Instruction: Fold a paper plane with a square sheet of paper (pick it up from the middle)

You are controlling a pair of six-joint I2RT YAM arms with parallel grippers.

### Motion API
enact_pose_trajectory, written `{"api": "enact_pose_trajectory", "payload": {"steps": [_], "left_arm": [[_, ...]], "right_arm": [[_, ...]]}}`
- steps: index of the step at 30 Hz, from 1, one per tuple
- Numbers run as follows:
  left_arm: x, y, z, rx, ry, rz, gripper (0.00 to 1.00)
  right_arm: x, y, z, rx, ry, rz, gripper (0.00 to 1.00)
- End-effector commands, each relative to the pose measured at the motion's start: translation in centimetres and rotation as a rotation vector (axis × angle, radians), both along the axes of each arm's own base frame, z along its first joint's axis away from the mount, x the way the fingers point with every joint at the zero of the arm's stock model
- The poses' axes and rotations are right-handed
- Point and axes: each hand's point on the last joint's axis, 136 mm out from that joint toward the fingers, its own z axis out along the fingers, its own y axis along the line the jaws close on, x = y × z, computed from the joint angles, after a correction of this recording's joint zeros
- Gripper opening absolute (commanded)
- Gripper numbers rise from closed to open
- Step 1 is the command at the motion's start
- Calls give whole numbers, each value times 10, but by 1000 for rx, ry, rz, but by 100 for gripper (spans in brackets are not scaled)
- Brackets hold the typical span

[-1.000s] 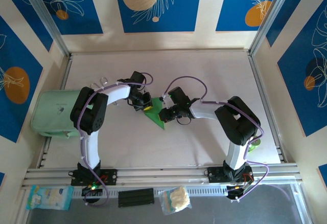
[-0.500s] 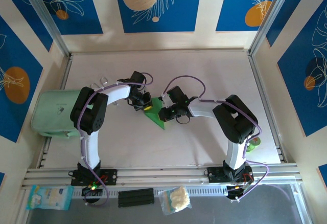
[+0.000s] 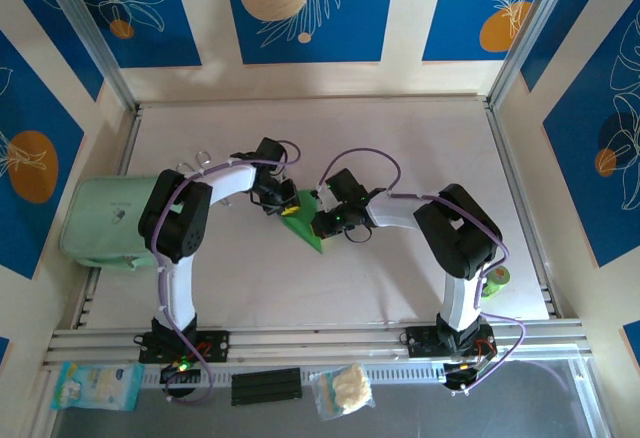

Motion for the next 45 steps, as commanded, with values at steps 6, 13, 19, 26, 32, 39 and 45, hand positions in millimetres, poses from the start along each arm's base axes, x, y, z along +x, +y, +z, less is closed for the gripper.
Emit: {"api": "enact_pose_trajectory", "payload": {"steps": [6, 13, 19, 26, 32, 39, 45], "left_arm": [[16, 0, 18, 23, -35, 0, 21], [10, 7, -3, 74, 11, -12, 16], [5, 12, -14, 110, 39, -31, 14], [3, 16, -18, 131, 45, -35, 12], [19, 9, 24, 63, -68, 12, 17], [11, 3, 60, -91, -154, 146, 22], [-19, -15, 57, -240, -131, 197, 22]], "right_arm": [[-5, 1, -8, -24, 22, 29, 0], [-5, 3, -6, -14, 24, 30, 0], [-3, 4, -4, -15, 18, 26, 0], [-2, 2, -7, -23, 25, 21, 0], [-6, -2, -15, -49, 49, 21, 0], [-5, -3, -16, -57, 54, 17, 0], [-5, -3, -16, -56, 60, 15, 0]]}}
